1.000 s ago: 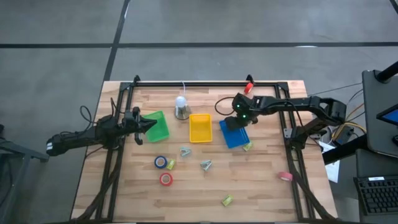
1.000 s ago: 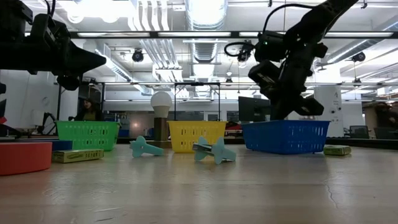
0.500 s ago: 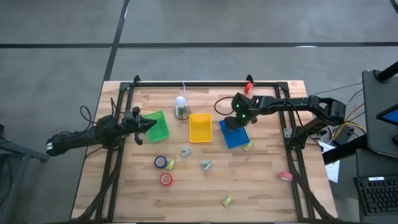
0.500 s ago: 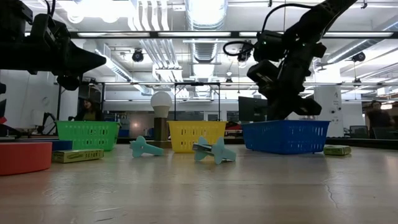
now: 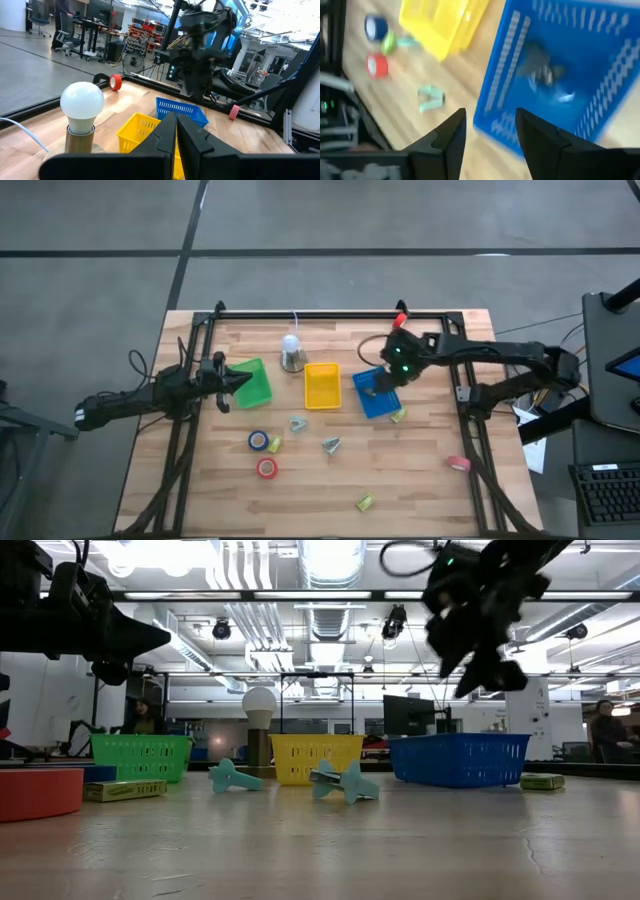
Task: Pick and place Stapler, Stapler remover, tape
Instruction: Put the pink tape into the yellow basket
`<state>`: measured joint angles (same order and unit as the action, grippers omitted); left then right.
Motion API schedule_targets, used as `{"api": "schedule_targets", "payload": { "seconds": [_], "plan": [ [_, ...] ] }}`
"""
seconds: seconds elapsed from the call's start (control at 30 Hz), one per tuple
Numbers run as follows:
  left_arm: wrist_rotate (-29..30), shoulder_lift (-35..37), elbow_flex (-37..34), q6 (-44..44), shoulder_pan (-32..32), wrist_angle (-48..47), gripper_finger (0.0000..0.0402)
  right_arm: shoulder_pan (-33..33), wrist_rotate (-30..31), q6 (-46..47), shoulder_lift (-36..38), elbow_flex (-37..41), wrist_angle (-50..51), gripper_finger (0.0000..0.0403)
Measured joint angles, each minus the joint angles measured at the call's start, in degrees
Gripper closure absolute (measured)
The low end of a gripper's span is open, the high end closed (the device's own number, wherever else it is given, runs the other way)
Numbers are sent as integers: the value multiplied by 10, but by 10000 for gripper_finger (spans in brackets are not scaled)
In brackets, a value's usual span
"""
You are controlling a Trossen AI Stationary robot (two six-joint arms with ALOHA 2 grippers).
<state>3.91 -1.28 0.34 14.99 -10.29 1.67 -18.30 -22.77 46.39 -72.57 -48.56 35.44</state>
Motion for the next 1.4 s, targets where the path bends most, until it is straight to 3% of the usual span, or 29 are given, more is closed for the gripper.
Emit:
{"api": "schedule_targets", "payload": {
  "seconds": [0.2,0.43,0.63,0.9,1.1,1.4],
  "plan": [
    [0,0,0,0,0,0,383,70,4,-1,85,0,106,230],
    [0,0,0,0,0,0,383,192,-5,6,112,0,163,229],
    [0,0,0,0,0,0,383,305,-13,58,92,0,230,221],
    [0,0,0,0,0,0,383,415,8,78,51,0,287,139],
    [0,0,0,0,0,0,383,459,12,94,16,5,345,91],
    [0,0,0,0,0,0,383,507,-49,117,-36,24,344,87]
  ]
}}
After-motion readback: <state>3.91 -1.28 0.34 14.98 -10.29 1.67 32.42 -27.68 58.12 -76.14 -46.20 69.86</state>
